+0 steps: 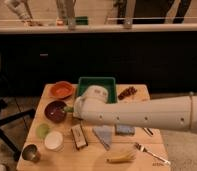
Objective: Place pepper in red bowl
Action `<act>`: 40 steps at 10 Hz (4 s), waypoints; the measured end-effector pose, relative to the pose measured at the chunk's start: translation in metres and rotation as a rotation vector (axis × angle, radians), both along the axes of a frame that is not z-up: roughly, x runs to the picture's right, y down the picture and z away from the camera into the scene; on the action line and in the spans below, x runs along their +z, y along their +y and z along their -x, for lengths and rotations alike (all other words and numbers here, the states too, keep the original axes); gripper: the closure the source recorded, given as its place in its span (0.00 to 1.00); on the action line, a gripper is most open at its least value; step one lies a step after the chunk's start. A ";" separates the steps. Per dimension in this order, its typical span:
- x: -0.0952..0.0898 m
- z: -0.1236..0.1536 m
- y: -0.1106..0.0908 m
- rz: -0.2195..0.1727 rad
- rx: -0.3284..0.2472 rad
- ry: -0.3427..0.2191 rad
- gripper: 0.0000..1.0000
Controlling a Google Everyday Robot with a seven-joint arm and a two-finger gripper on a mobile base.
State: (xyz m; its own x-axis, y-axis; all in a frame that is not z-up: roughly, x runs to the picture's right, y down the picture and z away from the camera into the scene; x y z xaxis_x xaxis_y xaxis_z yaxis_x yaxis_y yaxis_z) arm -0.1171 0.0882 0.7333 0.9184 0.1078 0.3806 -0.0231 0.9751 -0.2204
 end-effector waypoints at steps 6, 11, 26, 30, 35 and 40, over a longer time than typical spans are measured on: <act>0.063 0.056 -0.048 -0.031 -0.087 0.008 1.00; 0.099 0.095 -0.079 -0.030 -0.081 -0.017 1.00; 0.149 0.084 -0.115 0.024 -0.047 -0.037 1.00; 0.182 0.088 -0.122 0.088 -0.052 -0.037 1.00; 0.209 0.086 -0.125 0.132 -0.073 -0.007 1.00; 0.209 0.086 -0.125 0.132 -0.072 -0.006 0.60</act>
State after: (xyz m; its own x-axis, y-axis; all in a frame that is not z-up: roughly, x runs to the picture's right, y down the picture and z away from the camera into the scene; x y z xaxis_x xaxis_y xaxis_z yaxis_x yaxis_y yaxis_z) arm -0.2026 -0.0367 0.9424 0.9233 0.0909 0.3731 0.0481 0.9366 -0.3472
